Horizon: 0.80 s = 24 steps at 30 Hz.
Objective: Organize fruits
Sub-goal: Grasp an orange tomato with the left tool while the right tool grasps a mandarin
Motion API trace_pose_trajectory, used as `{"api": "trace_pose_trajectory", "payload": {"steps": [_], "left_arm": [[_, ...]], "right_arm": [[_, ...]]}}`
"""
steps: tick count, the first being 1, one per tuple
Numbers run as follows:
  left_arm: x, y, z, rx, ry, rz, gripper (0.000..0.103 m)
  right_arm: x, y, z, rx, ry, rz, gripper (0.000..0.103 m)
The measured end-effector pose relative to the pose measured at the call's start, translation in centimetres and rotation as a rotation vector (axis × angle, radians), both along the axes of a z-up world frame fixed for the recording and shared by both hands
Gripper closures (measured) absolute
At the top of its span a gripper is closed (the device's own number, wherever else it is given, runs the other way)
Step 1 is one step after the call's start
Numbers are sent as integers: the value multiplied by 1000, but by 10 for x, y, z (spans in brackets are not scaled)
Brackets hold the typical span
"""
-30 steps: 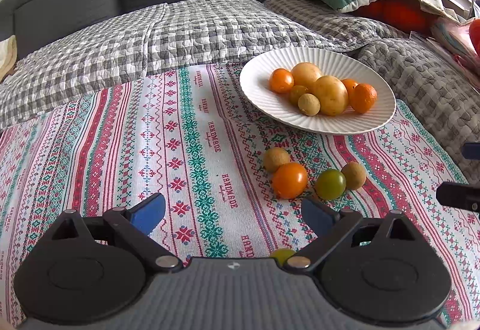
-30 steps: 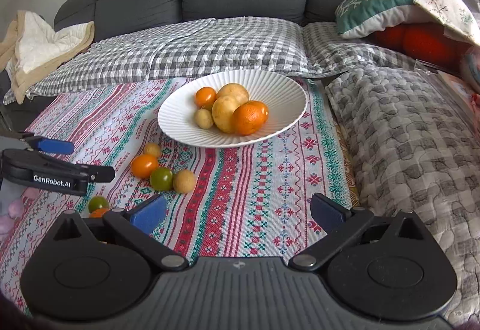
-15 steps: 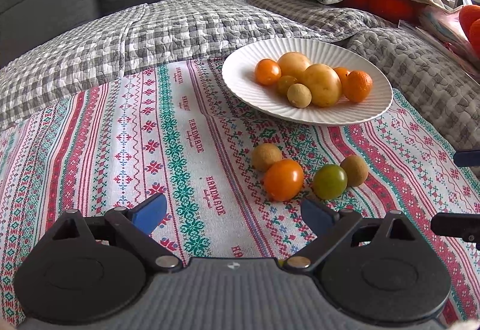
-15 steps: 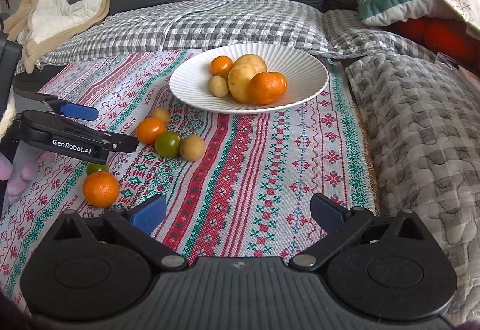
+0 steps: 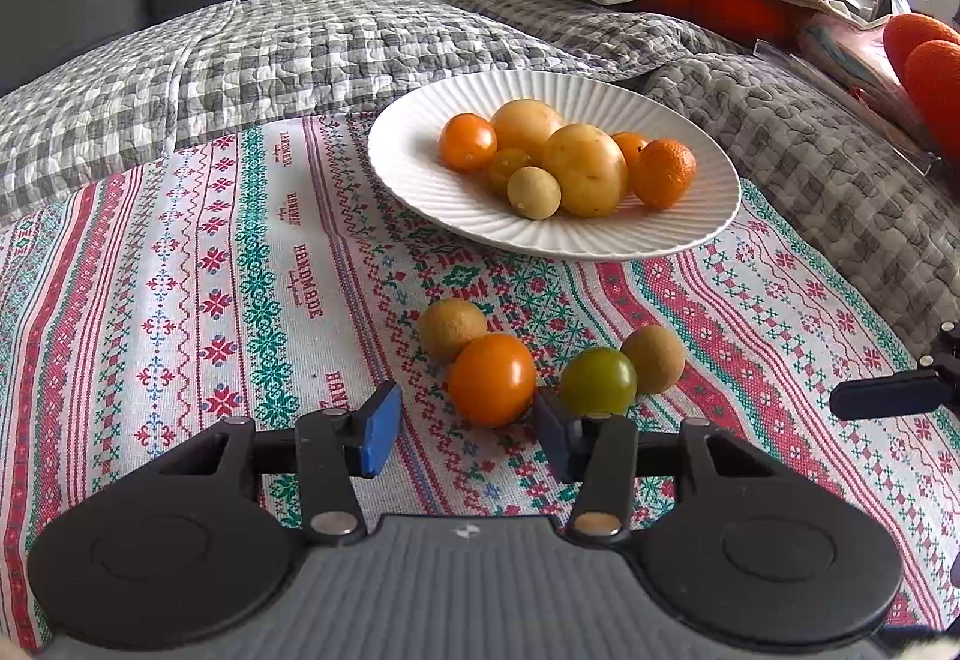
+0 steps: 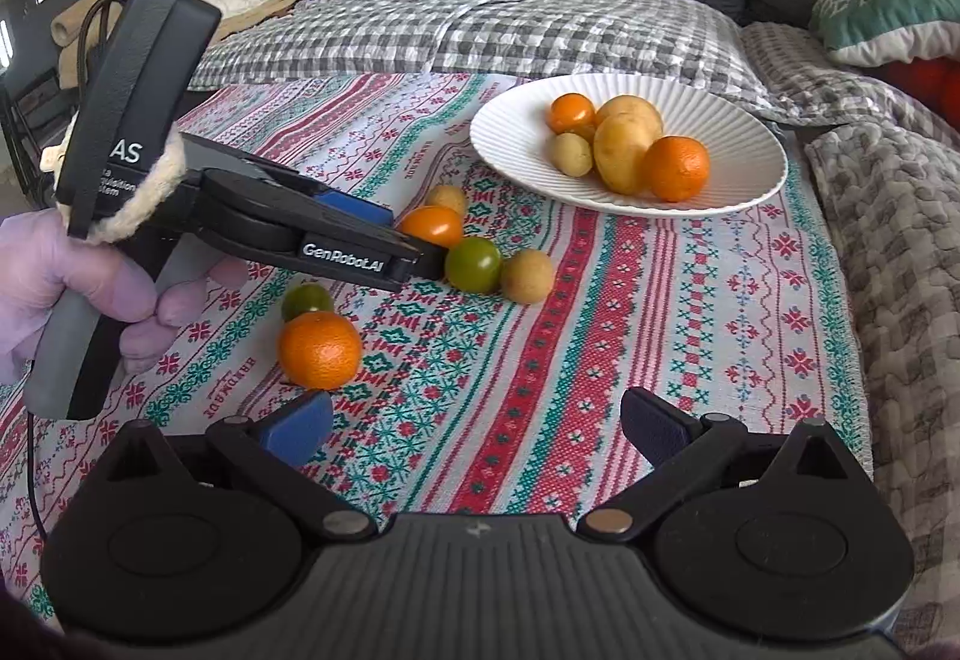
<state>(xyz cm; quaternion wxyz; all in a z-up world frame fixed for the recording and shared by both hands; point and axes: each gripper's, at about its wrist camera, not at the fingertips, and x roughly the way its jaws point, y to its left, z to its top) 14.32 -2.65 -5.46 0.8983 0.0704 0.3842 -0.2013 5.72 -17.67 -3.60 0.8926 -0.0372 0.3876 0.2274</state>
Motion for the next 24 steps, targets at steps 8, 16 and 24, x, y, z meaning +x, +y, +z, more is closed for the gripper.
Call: {"api": "trace_pose_trajectory", "payload": {"steps": [8,16,24], "left_arm": [[6,-6,1,-32,18,10,79],[3,6,4,-12,27,21,80],[0,30,7,-16,40,55,80]], "right_arm": [[-1,11,-2,2,12,23,3],[4,24,-5,-9,24,43,12],[10,42,-4,-8,37,67,26]]}}
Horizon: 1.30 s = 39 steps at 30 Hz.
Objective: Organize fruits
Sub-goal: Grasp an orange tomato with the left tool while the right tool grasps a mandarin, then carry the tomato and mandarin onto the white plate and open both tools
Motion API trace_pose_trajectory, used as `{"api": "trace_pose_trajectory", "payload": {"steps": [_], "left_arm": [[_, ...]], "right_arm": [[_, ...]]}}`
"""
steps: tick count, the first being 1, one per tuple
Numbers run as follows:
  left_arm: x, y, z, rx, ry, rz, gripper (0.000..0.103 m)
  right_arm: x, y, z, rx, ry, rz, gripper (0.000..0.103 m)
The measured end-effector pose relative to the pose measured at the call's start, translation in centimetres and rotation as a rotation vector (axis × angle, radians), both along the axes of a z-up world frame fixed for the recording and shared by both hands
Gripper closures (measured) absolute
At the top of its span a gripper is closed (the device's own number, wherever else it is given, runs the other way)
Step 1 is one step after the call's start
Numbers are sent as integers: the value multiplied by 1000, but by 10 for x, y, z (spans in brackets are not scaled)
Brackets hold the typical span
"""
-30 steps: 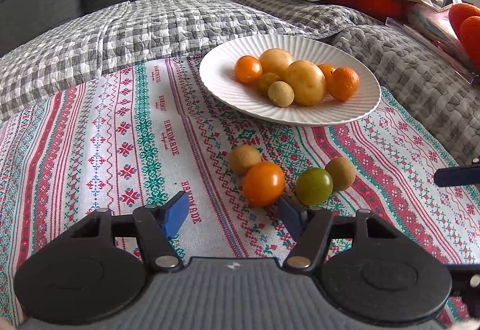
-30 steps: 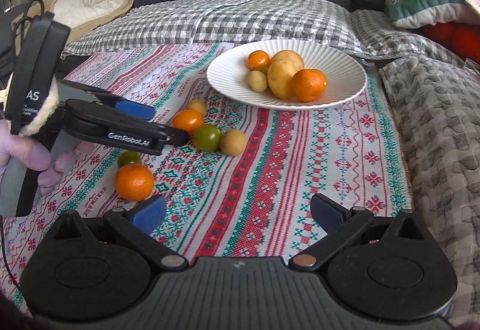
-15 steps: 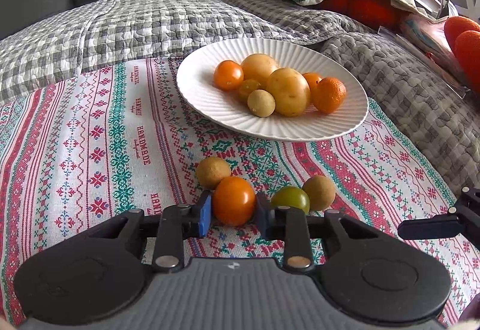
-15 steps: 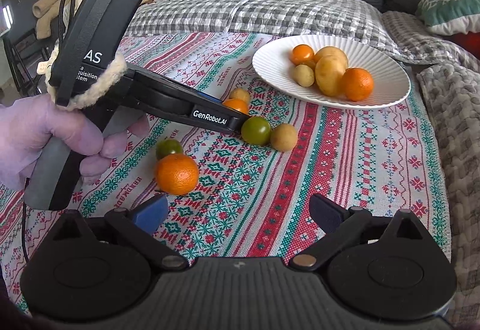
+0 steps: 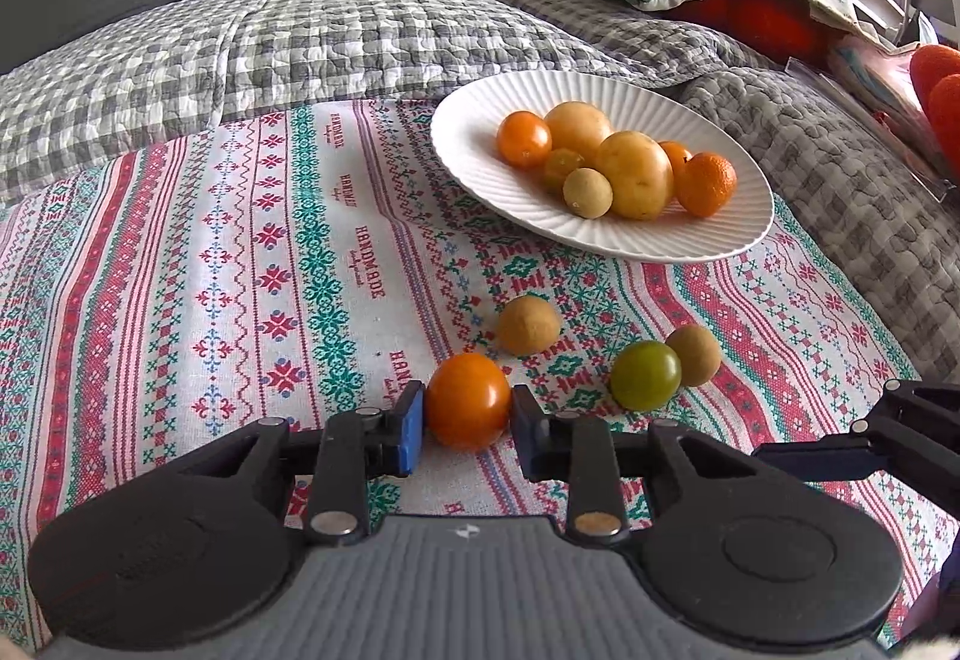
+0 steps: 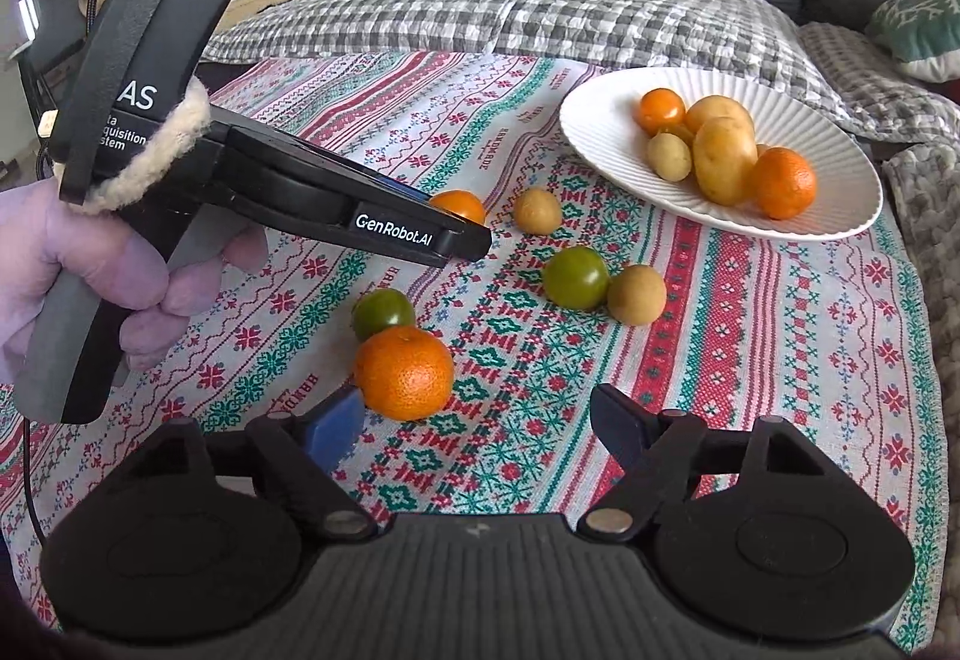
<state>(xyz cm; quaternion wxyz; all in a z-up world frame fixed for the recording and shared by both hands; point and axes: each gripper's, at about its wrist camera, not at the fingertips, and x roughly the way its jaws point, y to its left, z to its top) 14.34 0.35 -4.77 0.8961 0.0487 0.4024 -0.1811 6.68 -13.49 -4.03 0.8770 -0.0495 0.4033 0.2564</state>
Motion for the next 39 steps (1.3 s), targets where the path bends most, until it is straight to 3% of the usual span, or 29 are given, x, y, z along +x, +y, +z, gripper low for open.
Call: {"api": "trace_pose_trajectory", "payload": {"steps": [10,12,14,23,39], "left_arm": [[-6,12,4,9,-5,3,80],[-7,13,4,13,-7,1,80],[-7,13,4,18,-6,-1,80],[-10,10,6,19,-13,4,80],[-14,9,23,-33,-40,33,80]], "right_arm": [[4,22,0,-28,-2,47,52],[4,23,0,-31,3,57,64],[5,24,0,-28,7,64,69],[3,22,2,-40,-6,60,69],[10,-14,29,48,-80,-97,69]]}}
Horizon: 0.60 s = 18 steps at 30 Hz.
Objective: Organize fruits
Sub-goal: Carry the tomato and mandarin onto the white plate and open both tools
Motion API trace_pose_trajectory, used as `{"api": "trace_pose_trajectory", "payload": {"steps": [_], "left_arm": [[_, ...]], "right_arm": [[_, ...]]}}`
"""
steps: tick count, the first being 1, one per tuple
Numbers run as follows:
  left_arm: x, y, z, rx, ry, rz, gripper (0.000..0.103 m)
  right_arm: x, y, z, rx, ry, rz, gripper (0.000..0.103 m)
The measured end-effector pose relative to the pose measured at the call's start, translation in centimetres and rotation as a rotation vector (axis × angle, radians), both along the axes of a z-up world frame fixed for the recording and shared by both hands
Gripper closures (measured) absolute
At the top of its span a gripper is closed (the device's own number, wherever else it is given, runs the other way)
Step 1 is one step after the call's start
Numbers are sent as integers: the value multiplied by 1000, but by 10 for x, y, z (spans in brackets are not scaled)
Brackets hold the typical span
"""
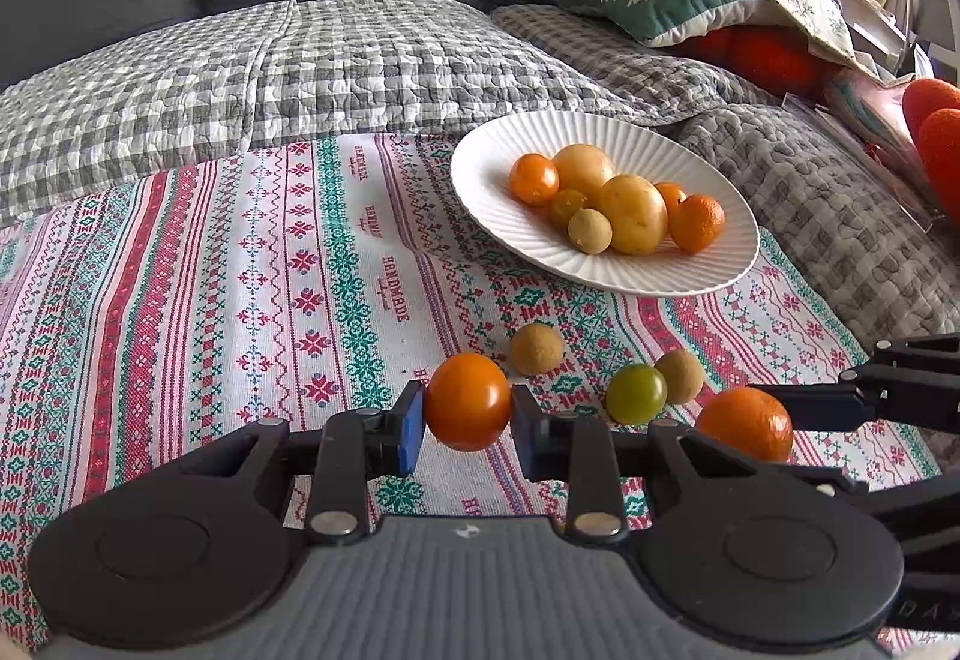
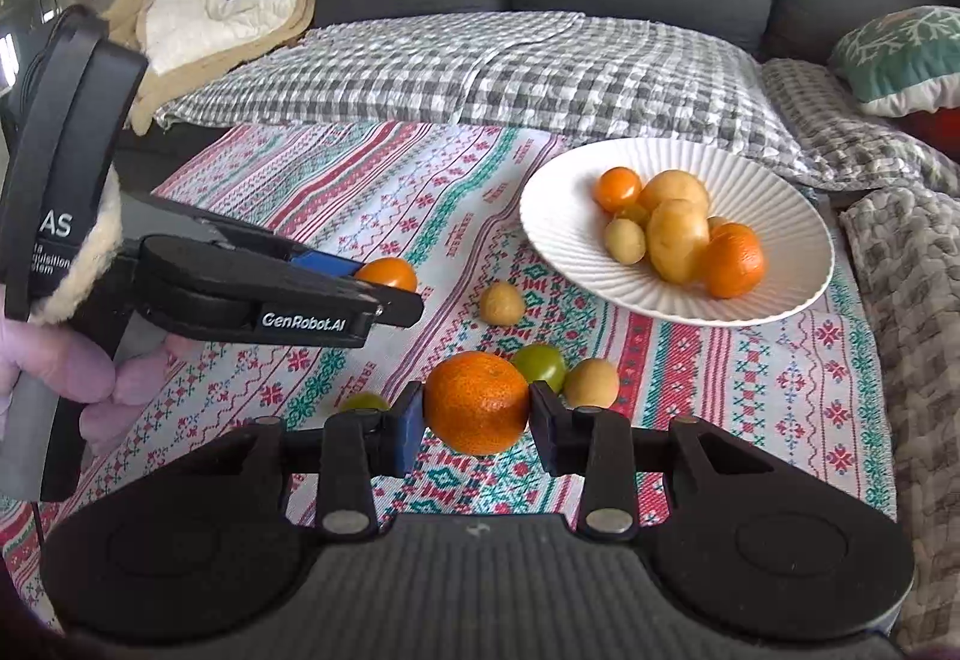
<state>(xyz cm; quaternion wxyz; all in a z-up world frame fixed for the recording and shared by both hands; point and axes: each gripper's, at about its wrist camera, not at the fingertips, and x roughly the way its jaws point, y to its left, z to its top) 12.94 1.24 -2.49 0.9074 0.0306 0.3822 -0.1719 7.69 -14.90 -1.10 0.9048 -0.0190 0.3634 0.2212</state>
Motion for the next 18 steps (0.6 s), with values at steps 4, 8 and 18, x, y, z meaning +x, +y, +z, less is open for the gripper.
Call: {"api": "trace_pose_trajectory", "payload": {"steps": [4,8,18], "left_arm": [[-1,-1,7,-31,-9,16,80],[-1,-4,13,-62,-17,30,80],[12,-35,19,-67,-67,28,80]], "right_arm": [[5,-17,6,28,-17,-69,69],[11,-39,12,71,-30,-149,69],[31,-84,17,160,-37,-359,69]]}}
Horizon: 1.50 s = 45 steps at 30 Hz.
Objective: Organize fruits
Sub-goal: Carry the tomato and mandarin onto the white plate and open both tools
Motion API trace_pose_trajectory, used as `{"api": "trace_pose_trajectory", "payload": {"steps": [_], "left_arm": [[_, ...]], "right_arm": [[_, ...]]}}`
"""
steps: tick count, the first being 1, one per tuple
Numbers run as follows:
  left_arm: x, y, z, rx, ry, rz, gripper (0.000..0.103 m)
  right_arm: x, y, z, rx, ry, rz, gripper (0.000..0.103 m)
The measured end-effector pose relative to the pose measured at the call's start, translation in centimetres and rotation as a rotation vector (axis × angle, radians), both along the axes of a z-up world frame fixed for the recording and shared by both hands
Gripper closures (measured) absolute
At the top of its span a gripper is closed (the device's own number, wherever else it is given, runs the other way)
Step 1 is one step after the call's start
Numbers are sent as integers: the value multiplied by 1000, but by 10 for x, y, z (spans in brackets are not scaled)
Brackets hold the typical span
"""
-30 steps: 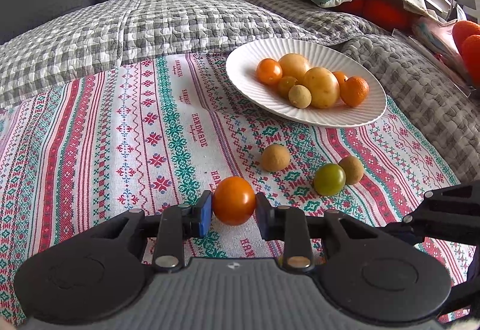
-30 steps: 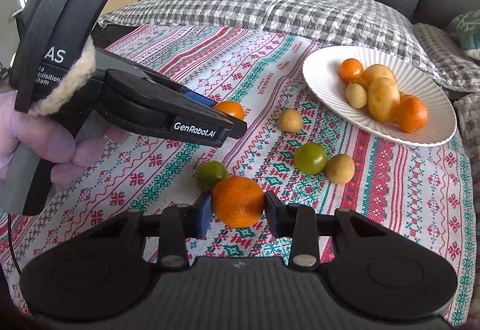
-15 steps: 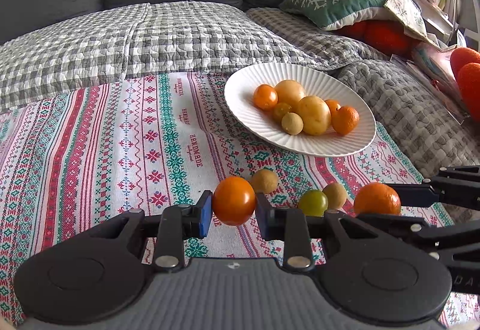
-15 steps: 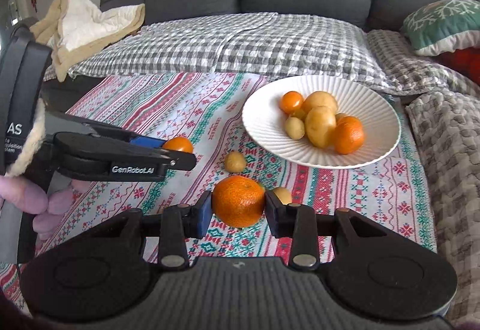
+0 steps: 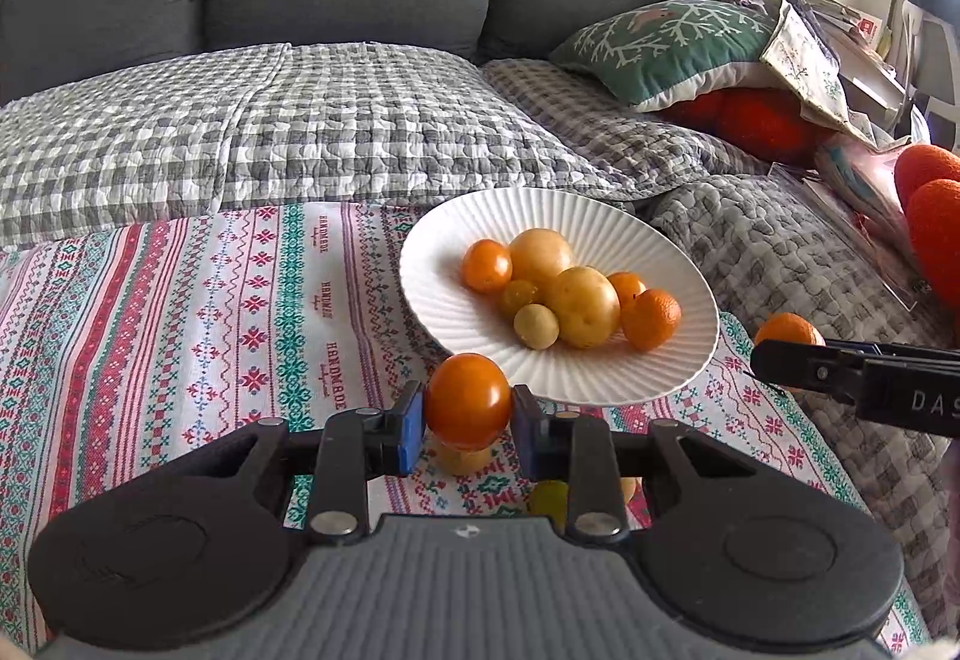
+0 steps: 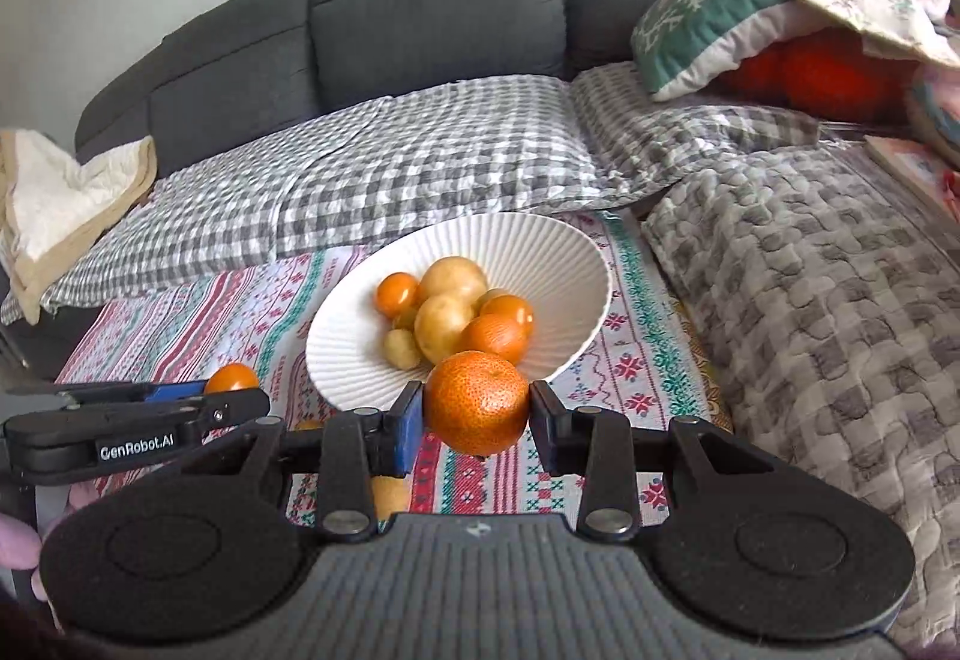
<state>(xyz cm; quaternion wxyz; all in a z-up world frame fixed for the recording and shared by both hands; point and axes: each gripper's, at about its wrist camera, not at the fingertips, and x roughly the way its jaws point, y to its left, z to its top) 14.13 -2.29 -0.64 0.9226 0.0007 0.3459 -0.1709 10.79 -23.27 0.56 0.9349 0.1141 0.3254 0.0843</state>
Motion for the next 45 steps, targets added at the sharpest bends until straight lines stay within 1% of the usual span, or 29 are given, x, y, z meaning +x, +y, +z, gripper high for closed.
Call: {"api": "trace_pose_trajectory", "payload": {"steps": [4,8,16,23,26,29,32,33,34,35,37,41,42,43,45], "left_arm": [[5,-19,-3,5,-8,-20,80],[11,-38,-7,11,-15,-45,80],[23,-74,-18,48,-12,-111,80],[35,-80,-25,41,2,-102,80],[39,-78,-26,25,14,-88,79],[39,-75,-26,12,18,-87,79],[38,-75,-26,19,14,-84,78],[38,-74,-27,19,11,-81,77],[37,-74,-27,21,9,-77,73],[37,-74,-27,24,5,-72,71],[35,-73,-26,29,-4,-68,62],[33,-72,-24,36,-10,-56,51],[32,-71,-23,39,-11,-53,47],[31,-71,-22,41,-11,-51,42],[29,-70,-21,48,-10,-48,38]], "right_arm": [[12,-9,-3,52,16,-59,69],[24,-12,-6,87,31,-84,69],[48,-14,-14,100,47,-105,69],[59,-13,-22,89,65,-110,69],[59,-12,-23,82,64,-115,69],[60,-13,-23,79,62,-125,67],[60,-13,-23,78,56,-129,65],[59,-13,-22,76,55,-130,60],[59,-12,-22,72,51,-132,56],[58,-12,-20,64,43,-137,50],[56,-11,-18,57,28,-138,47],[53,-10,-15,55,16,-133,37],[52,-10,-14,51,13,-132,36],[51,-10,-13,47,11,-131,33],[48,-9,-11,41,6,-131,27]]}}
